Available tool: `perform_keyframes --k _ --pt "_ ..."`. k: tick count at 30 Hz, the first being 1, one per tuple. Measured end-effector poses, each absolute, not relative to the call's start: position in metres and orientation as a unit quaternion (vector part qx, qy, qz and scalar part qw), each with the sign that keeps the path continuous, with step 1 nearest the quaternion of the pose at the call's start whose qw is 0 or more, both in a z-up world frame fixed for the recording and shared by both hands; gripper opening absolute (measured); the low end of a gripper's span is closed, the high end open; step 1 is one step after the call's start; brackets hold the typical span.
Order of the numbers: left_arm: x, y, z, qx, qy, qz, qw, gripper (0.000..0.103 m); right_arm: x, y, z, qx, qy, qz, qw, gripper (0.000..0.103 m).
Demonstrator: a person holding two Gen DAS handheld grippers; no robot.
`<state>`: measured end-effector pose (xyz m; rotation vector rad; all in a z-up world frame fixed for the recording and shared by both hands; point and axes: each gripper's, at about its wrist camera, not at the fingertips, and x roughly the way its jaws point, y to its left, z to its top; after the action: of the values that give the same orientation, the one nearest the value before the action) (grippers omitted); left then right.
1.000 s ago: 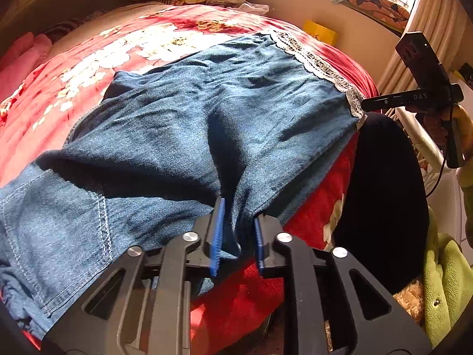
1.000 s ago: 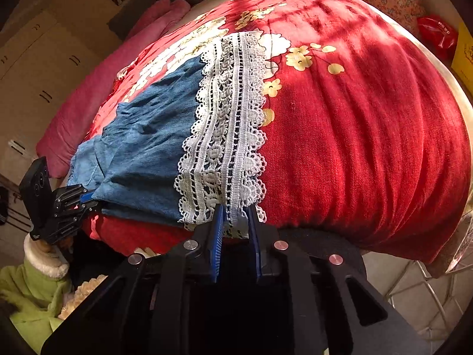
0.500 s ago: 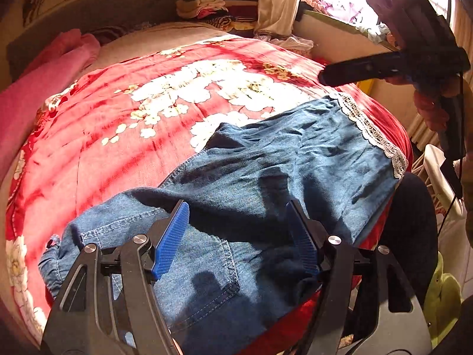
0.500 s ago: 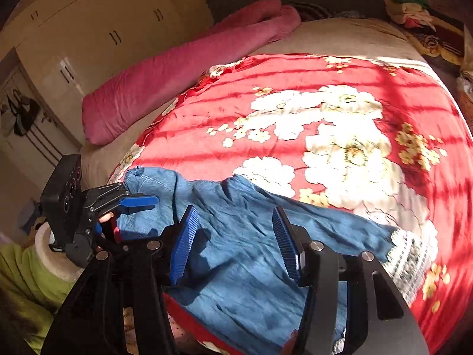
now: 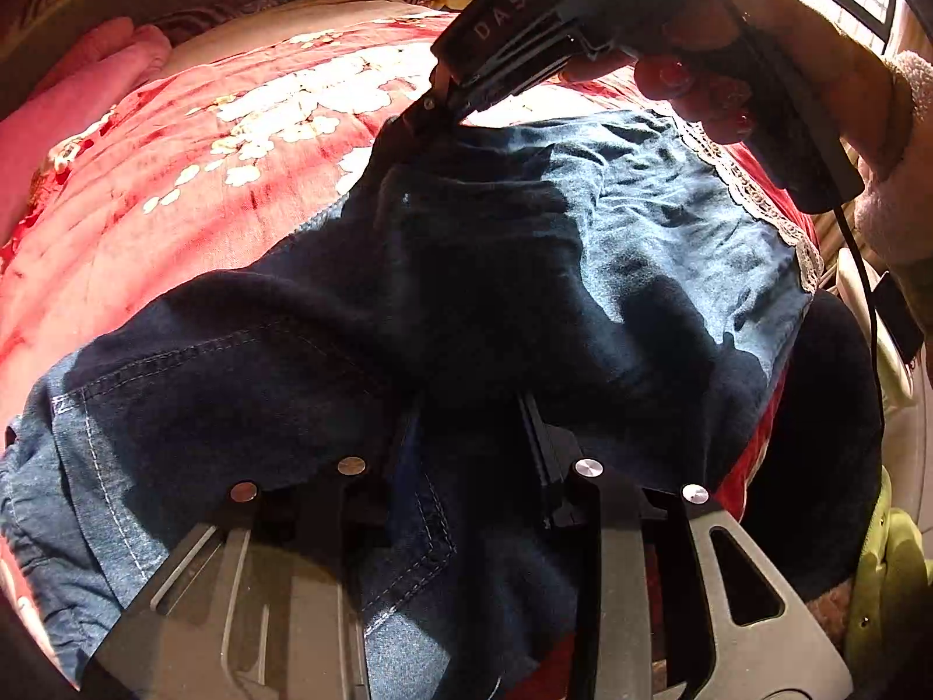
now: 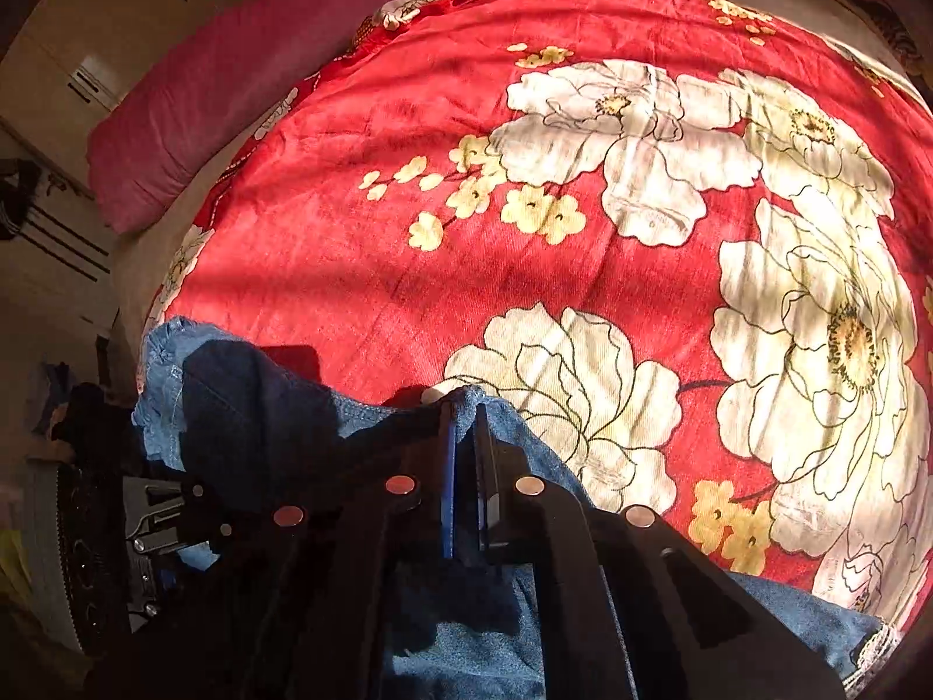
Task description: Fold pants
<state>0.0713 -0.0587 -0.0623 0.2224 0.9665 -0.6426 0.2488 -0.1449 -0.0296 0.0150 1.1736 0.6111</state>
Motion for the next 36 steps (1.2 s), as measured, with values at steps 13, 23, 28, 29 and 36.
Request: perform_keyframes --k 13,23,28,29,36 --pt "0.078 -0.054 -0.06 0.089 0.459 -0.292 0.834 0.024 0.226 -0.222 0.006 0.07 0.467 0.221 0.854 0.03" --pt "0.098 -0.074 -0.004 0.042 0.41 -0.299 0.86 0.041 0.141 -0.32 0.013 0.109 0.436 0.153 0.88 0.043" --pt "0.119 -0.11 -0.017 0.038 0.431 -0.314 0.845 0.041 0.147 -0.31 -0.021 0.103 0.47 0.155 0.863 0.043" --pt "0.12 -0.118 -0.021 0.047 0.433 -0.311 0.845 0.041 0.149 -0.312 -0.026 0.095 0.475 0.142 0.863 0.043" --pt "0.136 -0.134 -0.052 0.074 0.462 -0.274 0.84 0.053 0.153 -0.358 -0.044 0.11 0.479 0.059 0.869 0.044"
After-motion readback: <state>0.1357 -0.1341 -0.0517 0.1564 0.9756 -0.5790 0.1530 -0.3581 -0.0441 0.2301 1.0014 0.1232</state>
